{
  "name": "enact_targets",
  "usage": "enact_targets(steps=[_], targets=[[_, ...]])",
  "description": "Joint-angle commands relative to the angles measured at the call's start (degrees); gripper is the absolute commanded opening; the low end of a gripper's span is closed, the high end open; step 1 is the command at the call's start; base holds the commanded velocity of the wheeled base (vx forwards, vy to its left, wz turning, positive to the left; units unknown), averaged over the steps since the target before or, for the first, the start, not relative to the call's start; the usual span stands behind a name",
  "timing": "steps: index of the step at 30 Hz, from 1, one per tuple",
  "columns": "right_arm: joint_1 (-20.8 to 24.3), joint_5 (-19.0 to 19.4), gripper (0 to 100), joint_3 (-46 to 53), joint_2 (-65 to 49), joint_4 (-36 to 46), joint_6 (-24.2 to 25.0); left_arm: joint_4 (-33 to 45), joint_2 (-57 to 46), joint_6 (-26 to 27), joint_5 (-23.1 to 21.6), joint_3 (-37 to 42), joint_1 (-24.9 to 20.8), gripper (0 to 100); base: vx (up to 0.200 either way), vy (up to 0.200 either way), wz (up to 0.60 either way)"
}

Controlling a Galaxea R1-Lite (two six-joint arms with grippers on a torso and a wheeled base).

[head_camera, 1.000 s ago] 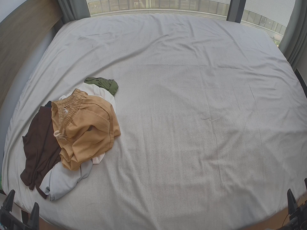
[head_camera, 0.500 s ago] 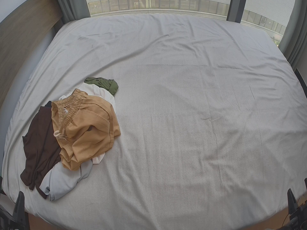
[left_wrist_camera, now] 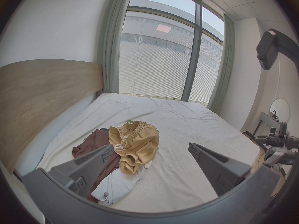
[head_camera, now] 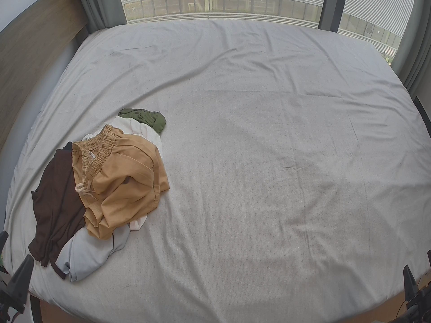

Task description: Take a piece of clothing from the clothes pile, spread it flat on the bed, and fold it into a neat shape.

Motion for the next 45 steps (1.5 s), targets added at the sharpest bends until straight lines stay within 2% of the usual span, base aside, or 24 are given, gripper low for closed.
enact_targets(steps=[1, 9, 13, 16, 20, 26, 29, 34, 38, 39, 45], targets=[[0.0, 0.1, 100, 1.0, -0.7, 0.0, -0.1, -2.1, 12.4, -0.7, -0.2, -5.2, -2.7, 100, 0.000, 0.000, 0.00], [0.0, 0.1, 100, 0.9, -0.7, 0.0, -0.2, -9.7, 24.5, -1.4, -0.2, -8.6, -2.7, 100, 0.000, 0.000, 0.00], [0.0, 0.1, 100, 0.9, -0.7, 0.0, -0.2, -14.3, 31.7, -2.0, -1.6, -9.4, -2.2, 100, 0.000, 0.000, 0.00], [0.0, 0.1, 100, 0.9, -0.7, 0.0, -0.2, -17.0, 34.3, -4.2, -2.4, -9.8, -2.1, 100, 0.000, 0.000, 0.00], [0.0, 0.1, 100, 1.0, -0.7, 0.0, -0.2, -16.8, 36.0, -8.5, -2.5, -11.4, -1.6, 100, 0.000, 0.000, 0.00], [0.0, 0.1, 100, 0.9, -0.7, 0.0, -0.2, -17.7, 41.0, -9.7, -7.5, -11.9, 1.8, 100, 0.000, 0.000, 0.00], [0.0, 0.1, 100, 1.0, -0.7, 0.0, -0.2, -18.3, 45.6, -9.4, -14.2, -13.6, 6.6, 100, 0.000, 0.000, 0.00], [0.0, 0.2, 100, 1.0, -0.7, 0.0, -0.2, -20.9, 50.3, -9.2, -19.9, -15.5, 10.3, 100, 0.000, 0.000, 0.00], [0.0, 0.2, 100, 0.9, -0.7, 0.0, -0.2, -21.7, 51.0, -9.1, -20.2, -15.5, 10.5, 100, 0.000, 0.000, 0.00], [0.0, 0.2, 100, 0.9, -0.7, 0.0, -0.2, -25.6, 55.8, -8.9, -20.4, -16.0, 10.3, 100, 0.000, 0.000, 0.00], [0.0, 0.2, 100, 1.0, -0.7, 0.0, -0.2, -31.2, 63.5, -8.9, -20.5, -18.5, 10.2, 100, 0.000, 0.000, 0.00]])
